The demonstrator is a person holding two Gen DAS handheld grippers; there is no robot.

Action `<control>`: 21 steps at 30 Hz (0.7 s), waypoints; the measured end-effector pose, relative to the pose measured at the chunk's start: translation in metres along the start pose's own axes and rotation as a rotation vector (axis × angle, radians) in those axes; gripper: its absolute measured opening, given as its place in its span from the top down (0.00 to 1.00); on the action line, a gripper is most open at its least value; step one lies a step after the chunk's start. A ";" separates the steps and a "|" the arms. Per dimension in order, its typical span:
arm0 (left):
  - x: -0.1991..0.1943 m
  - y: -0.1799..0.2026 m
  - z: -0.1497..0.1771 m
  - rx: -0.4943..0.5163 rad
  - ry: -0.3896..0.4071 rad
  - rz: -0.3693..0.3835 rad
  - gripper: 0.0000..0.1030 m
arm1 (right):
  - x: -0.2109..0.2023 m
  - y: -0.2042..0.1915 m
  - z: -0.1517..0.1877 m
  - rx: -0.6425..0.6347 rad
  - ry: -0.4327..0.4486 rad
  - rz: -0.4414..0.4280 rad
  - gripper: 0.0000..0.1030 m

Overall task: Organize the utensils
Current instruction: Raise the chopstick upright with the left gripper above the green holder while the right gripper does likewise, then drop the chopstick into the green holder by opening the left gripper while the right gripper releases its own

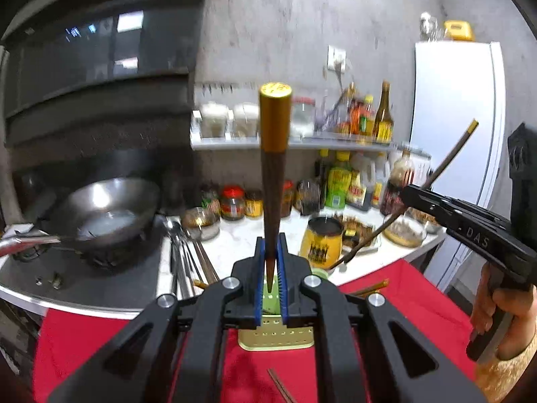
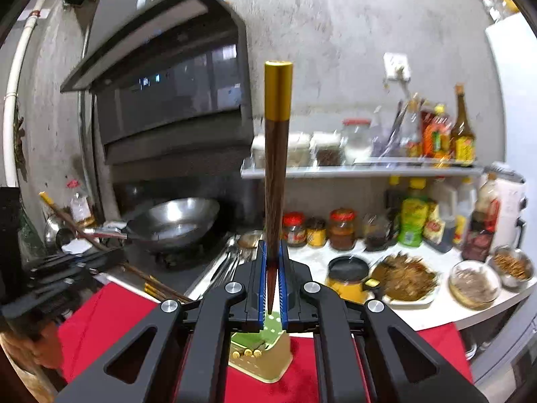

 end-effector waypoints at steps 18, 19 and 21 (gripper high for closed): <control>0.034 -0.028 0.006 -0.080 -0.037 -0.036 0.60 | 0.011 0.008 0.013 -0.016 -0.056 0.016 0.57; 0.023 -0.027 0.003 -0.079 -0.018 -0.032 0.60 | 0.000 0.009 0.008 -0.019 -0.041 0.025 0.56; -0.006 -0.026 -0.001 -0.072 0.018 -0.036 0.56 | -0.024 0.009 0.003 -0.023 -0.015 0.033 0.53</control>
Point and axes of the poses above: each gripper's, at about its wrist camera, not at the fingertips, and x roughly the way its jaws point, y to its right, z to its underside, the point moved 10 cm from there along x, roughly the way its jaws point, and after that the axes turned 7 degrees about -x, right-handed, at the moved point
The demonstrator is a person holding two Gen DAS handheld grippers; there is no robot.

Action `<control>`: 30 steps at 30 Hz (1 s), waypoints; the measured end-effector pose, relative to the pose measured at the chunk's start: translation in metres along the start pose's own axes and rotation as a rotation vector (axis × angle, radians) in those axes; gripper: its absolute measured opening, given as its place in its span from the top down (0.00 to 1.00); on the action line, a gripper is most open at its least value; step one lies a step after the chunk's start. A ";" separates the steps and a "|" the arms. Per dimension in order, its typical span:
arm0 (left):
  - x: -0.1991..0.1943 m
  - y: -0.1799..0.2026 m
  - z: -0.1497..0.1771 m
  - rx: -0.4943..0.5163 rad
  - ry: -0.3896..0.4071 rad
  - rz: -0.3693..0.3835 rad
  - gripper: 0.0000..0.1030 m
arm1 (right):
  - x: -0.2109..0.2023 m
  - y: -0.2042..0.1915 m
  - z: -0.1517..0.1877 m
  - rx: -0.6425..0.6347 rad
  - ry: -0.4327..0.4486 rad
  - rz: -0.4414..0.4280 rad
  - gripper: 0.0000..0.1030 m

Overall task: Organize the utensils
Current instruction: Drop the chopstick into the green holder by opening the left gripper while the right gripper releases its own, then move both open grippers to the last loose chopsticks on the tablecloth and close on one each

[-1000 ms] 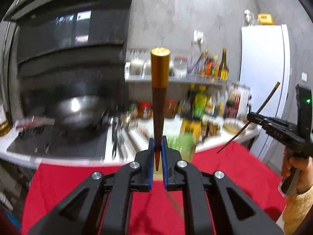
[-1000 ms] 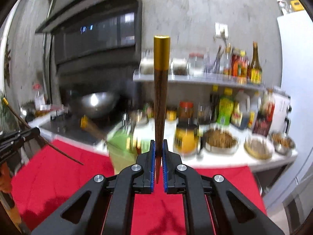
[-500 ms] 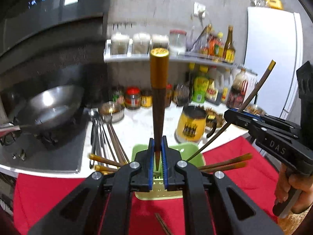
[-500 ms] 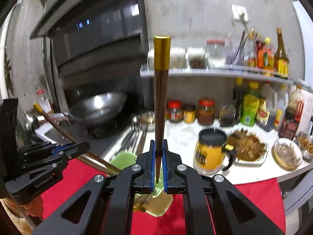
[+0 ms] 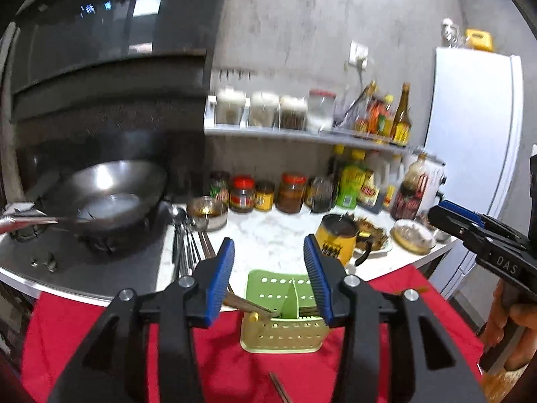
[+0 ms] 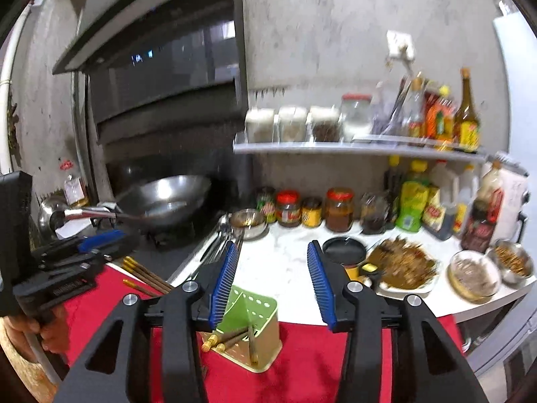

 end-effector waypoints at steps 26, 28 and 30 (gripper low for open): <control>-0.094 -0.082 0.267 -0.072 -0.352 -0.261 0.45 | -0.060 -0.123 0.285 -0.007 -0.418 -0.149 0.53; -0.093 -0.084 0.266 -0.072 -0.349 -0.259 0.45 | -0.055 -0.135 0.290 -0.009 -0.437 -0.177 0.55; -0.092 -0.085 0.268 -0.070 -0.352 -0.261 0.45 | -0.051 -0.143 0.294 -0.018 -0.455 -0.195 0.64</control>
Point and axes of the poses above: each gripper's, at about its wrist camera, not at the fingertips, and x roughly the way its jaws point, y to its right, z to its underside, the point moved 10 cm from there along x, roughly the way its jaws point, and after that the axes turned 7 degrees about -x, right-handed, at the moved point
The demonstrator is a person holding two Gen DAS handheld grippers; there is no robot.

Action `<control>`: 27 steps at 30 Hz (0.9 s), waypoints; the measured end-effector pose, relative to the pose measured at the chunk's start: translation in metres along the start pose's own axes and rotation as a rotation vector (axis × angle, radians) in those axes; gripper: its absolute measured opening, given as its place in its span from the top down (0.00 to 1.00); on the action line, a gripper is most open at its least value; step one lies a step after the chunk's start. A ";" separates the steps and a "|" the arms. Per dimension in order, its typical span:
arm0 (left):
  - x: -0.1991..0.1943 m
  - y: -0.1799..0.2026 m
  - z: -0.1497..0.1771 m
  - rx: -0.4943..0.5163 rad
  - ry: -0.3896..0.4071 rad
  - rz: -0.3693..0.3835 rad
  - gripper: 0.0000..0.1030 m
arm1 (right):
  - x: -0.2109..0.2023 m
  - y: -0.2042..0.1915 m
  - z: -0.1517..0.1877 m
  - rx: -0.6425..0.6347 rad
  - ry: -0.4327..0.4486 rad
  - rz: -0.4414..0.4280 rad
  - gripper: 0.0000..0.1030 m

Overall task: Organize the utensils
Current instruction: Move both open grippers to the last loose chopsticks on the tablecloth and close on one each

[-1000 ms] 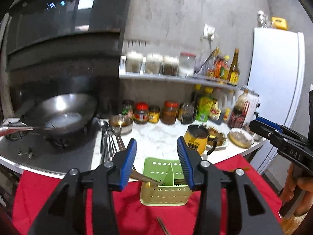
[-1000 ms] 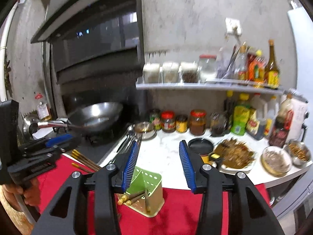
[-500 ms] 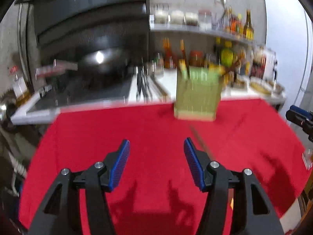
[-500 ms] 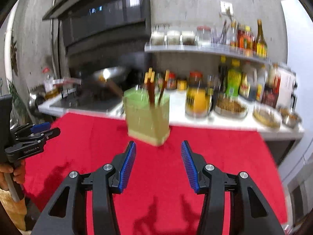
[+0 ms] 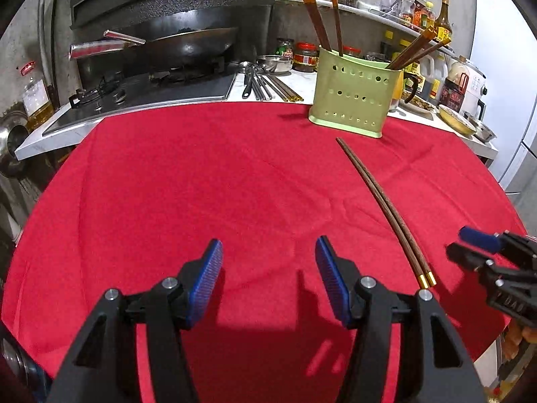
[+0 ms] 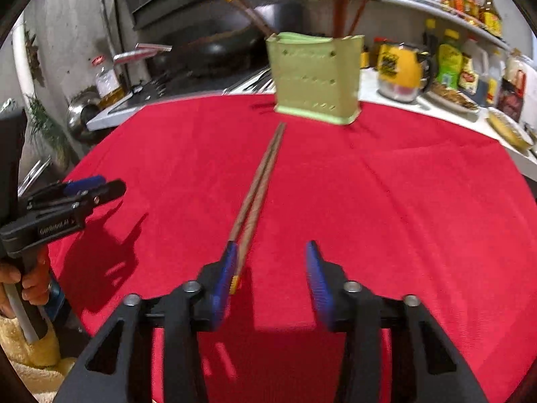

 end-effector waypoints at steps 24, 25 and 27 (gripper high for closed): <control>0.010 0.023 0.009 0.020 -0.055 0.089 0.45 | 0.031 0.010 0.000 -0.012 -0.074 0.041 0.93; 0.010 0.029 0.010 0.023 -0.066 0.111 0.45 | 0.029 0.014 0.002 -0.001 -0.073 0.045 0.93; 0.012 0.043 0.012 0.027 -0.087 0.156 0.45 | 0.024 0.023 0.007 0.017 -0.070 0.054 0.93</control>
Point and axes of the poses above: each gripper's, at about its wrist camera, not at the fingertips, and x roughly the way its jaws point, y to its right, z to its underside, the point moved 10 cm from there along x, roughly the way its jaws point, and after that the axes turned 7 degrees about -x, right-handed, at the moved point
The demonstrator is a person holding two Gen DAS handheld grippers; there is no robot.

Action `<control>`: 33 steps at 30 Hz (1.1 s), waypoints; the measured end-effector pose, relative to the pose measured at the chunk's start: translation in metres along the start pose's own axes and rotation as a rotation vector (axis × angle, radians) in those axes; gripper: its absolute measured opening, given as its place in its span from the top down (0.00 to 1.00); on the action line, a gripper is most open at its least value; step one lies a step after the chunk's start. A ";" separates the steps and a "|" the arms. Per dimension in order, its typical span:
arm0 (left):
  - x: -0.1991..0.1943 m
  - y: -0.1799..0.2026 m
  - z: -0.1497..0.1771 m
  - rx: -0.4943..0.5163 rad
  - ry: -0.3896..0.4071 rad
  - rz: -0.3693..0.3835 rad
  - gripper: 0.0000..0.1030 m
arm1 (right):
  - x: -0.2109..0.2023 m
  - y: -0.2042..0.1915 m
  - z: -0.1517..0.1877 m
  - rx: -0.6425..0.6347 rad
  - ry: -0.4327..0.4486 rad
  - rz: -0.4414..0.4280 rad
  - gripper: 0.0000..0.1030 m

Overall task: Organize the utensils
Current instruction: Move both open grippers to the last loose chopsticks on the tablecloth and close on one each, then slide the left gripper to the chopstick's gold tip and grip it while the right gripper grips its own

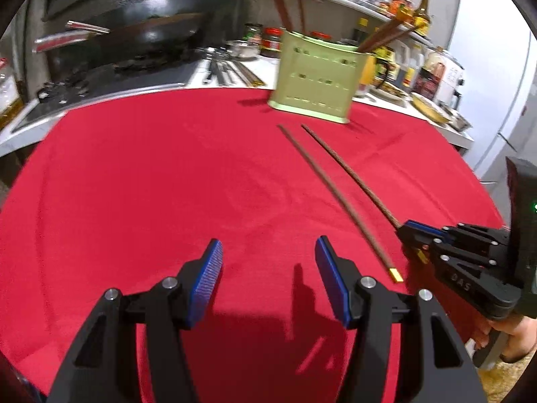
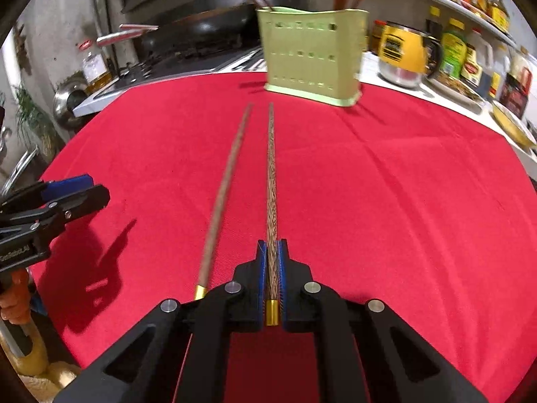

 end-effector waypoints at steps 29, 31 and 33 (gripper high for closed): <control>0.053 0.064 0.013 0.280 -0.115 -0.127 0.92 | -0.028 0.053 0.031 0.081 0.038 0.045 0.93; 0.048 0.049 0.013 0.270 -0.117 -0.139 0.93 | -0.027 0.050 0.030 0.077 0.039 0.034 0.93; 0.042 0.034 0.013 0.249 -0.118 -0.147 0.93 | -0.026 0.051 0.028 0.084 0.038 0.034 0.93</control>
Point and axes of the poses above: each gripper's, at about its wrist camera, not at the fingertips, and x roughly the way its jaws point, y to its right, z to its underside, the point moved 10 cm from there along x, roughly the way its jaws point, and after that the axes turned 7 degrees about -x, right-handed, at the moved point
